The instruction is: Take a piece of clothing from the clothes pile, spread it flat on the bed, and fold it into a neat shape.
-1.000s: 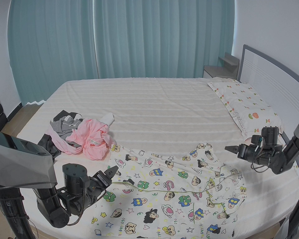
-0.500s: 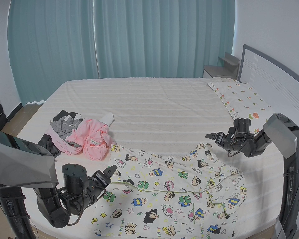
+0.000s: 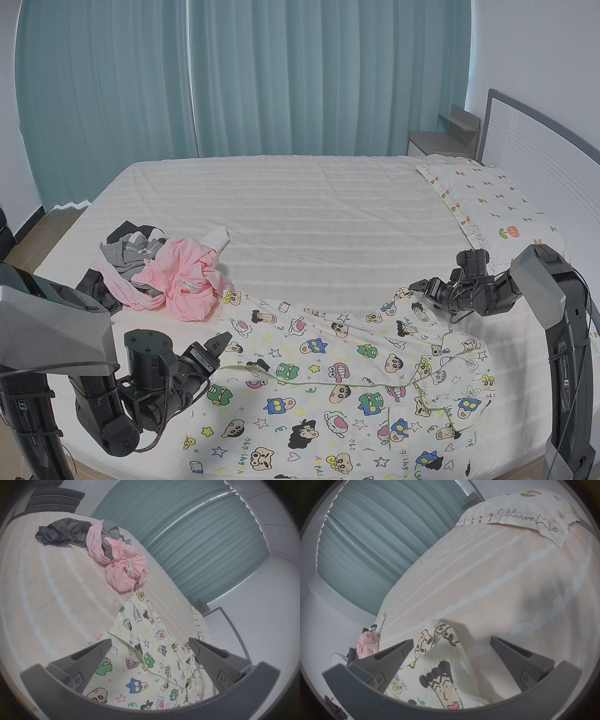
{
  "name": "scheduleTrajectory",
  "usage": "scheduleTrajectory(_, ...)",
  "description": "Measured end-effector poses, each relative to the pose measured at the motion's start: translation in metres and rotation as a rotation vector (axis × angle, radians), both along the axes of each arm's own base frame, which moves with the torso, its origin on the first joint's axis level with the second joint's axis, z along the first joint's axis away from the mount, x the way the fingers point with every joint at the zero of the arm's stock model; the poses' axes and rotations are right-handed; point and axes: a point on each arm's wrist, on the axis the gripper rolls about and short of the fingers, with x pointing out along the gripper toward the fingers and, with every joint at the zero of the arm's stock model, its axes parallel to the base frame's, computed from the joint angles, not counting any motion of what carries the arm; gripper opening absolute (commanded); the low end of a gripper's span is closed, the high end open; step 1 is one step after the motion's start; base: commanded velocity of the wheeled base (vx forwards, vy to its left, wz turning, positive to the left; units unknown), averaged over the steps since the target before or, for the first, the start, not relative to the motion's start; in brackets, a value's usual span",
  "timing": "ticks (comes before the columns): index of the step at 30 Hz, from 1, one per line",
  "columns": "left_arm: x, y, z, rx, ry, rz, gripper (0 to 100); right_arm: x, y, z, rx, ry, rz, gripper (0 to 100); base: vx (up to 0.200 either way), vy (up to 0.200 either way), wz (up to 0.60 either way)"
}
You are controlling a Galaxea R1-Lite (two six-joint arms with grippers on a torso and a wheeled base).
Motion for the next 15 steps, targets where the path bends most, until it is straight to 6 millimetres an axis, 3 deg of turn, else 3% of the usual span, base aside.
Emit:
scheduleTrajectory(1,0.0,0.0,-0.0001,0.0,0.0,-0.001,100,0.0001,0.0004,-0.0011,0.0,0.001,0.001,100,0.0,0.0,0.0)
scheduleTrajectory(2,0.0,0.0,-0.0003,0.0,0.001,0.0,100,0.0,0.0006,-0.0019,0.0,0.002,0.001,0,0.0,0.0,0.0)
scheduleTrajectory(15,0.0005,-0.0004,-0.0034,0.005,0.01,0.0,100,-0.0006,-0.0008,0.0002,0.027,0.006,-0.012,0,0.0,0.0,0.0)
